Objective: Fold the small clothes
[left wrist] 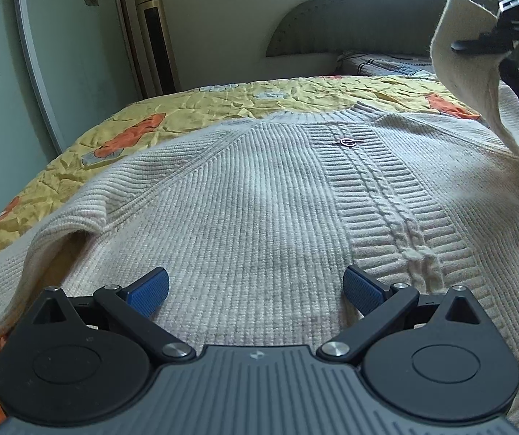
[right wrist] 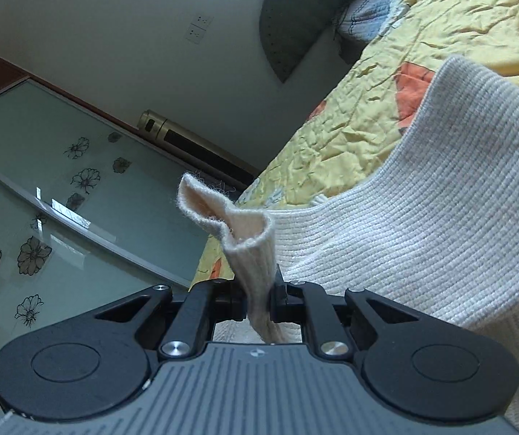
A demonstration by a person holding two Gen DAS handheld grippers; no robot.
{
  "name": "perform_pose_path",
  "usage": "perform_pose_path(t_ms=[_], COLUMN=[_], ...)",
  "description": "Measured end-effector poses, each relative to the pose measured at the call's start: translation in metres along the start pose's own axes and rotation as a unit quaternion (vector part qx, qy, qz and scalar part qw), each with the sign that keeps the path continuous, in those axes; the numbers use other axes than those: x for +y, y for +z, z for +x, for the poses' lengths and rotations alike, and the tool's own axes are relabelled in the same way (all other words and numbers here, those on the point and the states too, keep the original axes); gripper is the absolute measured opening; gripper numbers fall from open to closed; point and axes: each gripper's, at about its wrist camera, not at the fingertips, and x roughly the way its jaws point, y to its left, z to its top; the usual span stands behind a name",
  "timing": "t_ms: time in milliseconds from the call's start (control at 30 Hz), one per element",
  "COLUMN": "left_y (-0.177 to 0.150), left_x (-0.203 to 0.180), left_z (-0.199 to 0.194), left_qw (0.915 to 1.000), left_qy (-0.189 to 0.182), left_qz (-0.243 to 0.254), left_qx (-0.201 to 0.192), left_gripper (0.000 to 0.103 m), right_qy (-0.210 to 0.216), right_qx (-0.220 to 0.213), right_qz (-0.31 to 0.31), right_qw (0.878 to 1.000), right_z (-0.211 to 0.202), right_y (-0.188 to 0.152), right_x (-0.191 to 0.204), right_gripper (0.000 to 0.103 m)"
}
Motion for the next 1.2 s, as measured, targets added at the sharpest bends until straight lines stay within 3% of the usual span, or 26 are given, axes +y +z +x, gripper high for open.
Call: perform_pose_path(t_ms=[700, 800, 867, 933, 1100, 1200], left_y=[-0.002, -0.002, -0.002, -0.002, -0.002, -0.002], left_x=[0.005, 0.005, 0.005, 0.005, 0.005, 0.005], left_z=[0.005, 0.005, 0.005, 0.005, 0.006, 0.006], left_qw=[0.9995, 0.9995, 0.9995, 0.9995, 0.9995, 0.9995], left_qy=[-0.018, -0.018, -0.018, -0.018, -0.018, -0.018], left_qz=[-0.024, -0.024, -0.024, -0.024, -0.024, -0.024], left_qx=[0.005, 0.005, 0.005, 0.005, 0.005, 0.005], left_gripper=[0.103, 0.103, 0.103, 0.103, 0.103, 0.103], right_qy=[-0.024, -0.03, -0.039, -0.037, -0.017, -0.009], right_qx=[0.071, 0.09, 0.111, 0.127, 0.132, 0.137], right_qz=[-0.054, -0.061, -0.061, -0.054, -0.057, -0.069], right_qw=[0.996, 0.994, 0.991, 0.99, 0.989, 0.988], right_z=[0.104, 0.113, 0.12, 0.123, 0.118, 0.114], right_y=[-0.06, -0.064, -0.068, -0.073, -0.079, -0.08], right_x=[0.04, 0.039, 0.036, 0.033, 0.035, 0.039], right_gripper=[0.015, 0.022, 0.037, 0.043, 0.045, 0.056])
